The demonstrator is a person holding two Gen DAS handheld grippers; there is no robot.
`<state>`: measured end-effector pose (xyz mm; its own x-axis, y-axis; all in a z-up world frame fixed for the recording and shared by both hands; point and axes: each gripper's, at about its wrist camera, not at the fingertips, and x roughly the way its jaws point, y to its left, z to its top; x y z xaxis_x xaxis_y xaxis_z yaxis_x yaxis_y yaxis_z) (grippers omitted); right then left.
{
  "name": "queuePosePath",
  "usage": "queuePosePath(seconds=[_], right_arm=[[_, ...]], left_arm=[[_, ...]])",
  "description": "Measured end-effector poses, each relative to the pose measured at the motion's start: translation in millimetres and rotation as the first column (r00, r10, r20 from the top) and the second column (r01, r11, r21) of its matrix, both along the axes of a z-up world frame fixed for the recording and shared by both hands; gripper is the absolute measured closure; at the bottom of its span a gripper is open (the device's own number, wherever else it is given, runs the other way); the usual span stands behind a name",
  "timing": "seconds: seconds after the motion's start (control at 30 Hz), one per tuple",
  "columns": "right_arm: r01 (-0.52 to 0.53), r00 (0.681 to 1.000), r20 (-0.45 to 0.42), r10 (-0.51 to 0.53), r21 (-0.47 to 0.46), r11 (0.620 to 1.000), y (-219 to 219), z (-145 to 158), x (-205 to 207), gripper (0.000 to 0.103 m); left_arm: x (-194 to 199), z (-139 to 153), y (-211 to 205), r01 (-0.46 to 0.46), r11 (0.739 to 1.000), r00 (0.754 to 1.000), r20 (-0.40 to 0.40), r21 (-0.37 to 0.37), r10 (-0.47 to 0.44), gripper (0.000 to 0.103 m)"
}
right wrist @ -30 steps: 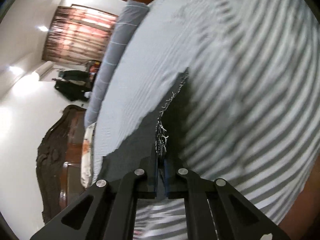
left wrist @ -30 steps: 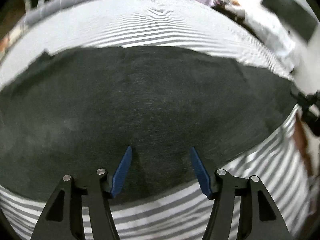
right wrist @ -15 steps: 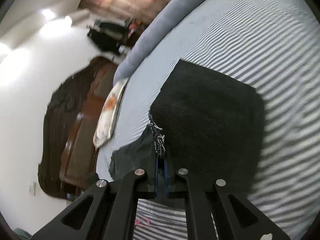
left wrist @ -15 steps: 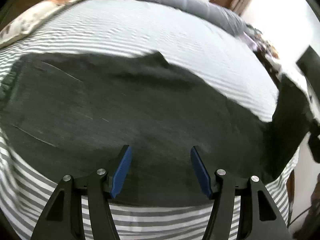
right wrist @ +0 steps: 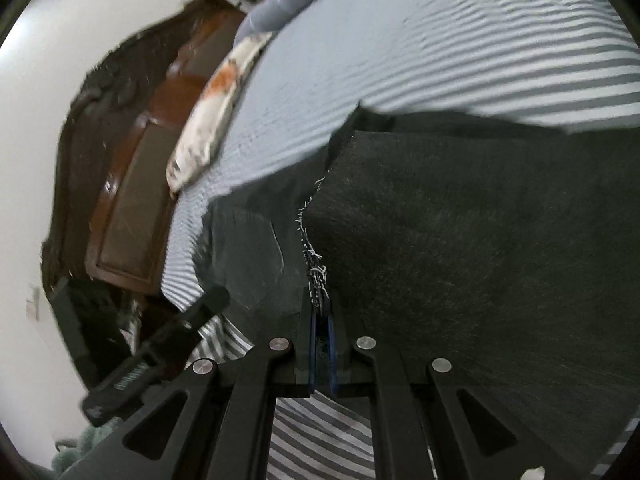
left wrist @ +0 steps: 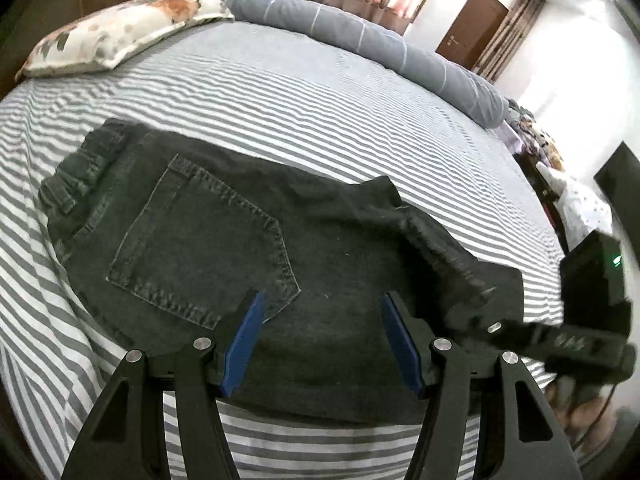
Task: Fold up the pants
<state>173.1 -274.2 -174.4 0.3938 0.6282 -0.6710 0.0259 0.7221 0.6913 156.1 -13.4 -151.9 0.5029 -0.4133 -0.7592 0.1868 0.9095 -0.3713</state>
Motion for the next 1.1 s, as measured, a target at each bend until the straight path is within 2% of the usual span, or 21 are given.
queuePosePath(seconds=[0.17,0.33,0.4,0.47,0.57,0.67,0.8,0.93,1.1], right_arm=[[-0.025,0.998,-0.057,0.022,-0.055,0.998,21.0,-17.7,6.0,0.091],[-0.047,0.998,-0.053,0.044,-0.049,0.998,26.7,-17.4,-11.6,0.068],[-0.041,0.998,-0.052,0.039,-0.048,0.998,21.4,-13.4,-23.5,0.066],[-0.021,0.999,-0.047,0.018,-0.052,0.998,11.3,-9.1,-36.9,0.066],[0.038,0.998,-0.037,-0.044,-0.139,0.990,-10.9,0.3,-57.5,0.066],[0.109,0.993,-0.010,-0.117,-0.292,0.950,-34.9,12.3,-73.5,0.066],[0.199,0.976,-0.004,-0.216,-0.367,0.909,-69.5,17.4,-87.7,0.066],[0.244,0.964,0.000,-0.266,-0.396,0.885,-93.4,19.4,-81.9,0.066],[0.275,0.957,0.041,-0.287,-0.445,0.852,-118.6,28.3,-49.6,0.066]], left_arm=[[3.5,-3.8,2.9,-0.013,1.000,1.000,-0.015,-0.027,0.013,0.041],[3.4,-2.8,6.4,-0.027,0.999,1.000,-0.013,-0.034,0.027,0.041],[3.5,-1.8,5.2,-0.028,0.999,1.000,-0.008,-0.028,0.028,0.041],[-0.3,0.1,1.8,-0.018,1.000,1.000,-0.003,-0.018,0.018,0.041],[-0.3,5.0,-9.0,0.017,1.000,1.000,0.023,0.011,-0.017,0.041],[2.2,9.5,-24.5,0.060,0.997,0.997,0.049,0.043,-0.062,0.041],[11.8,3.9,-45.5,0.095,0.993,0.995,0.023,0.067,-0.097,0.041],[15.1,-1.1,-64.4,0.117,0.990,0.993,0.002,0.074,-0.117,0.041],[11.6,-5.1,-90.3,0.186,0.971,0.980,0.040,0.152,-0.194,0.041]])
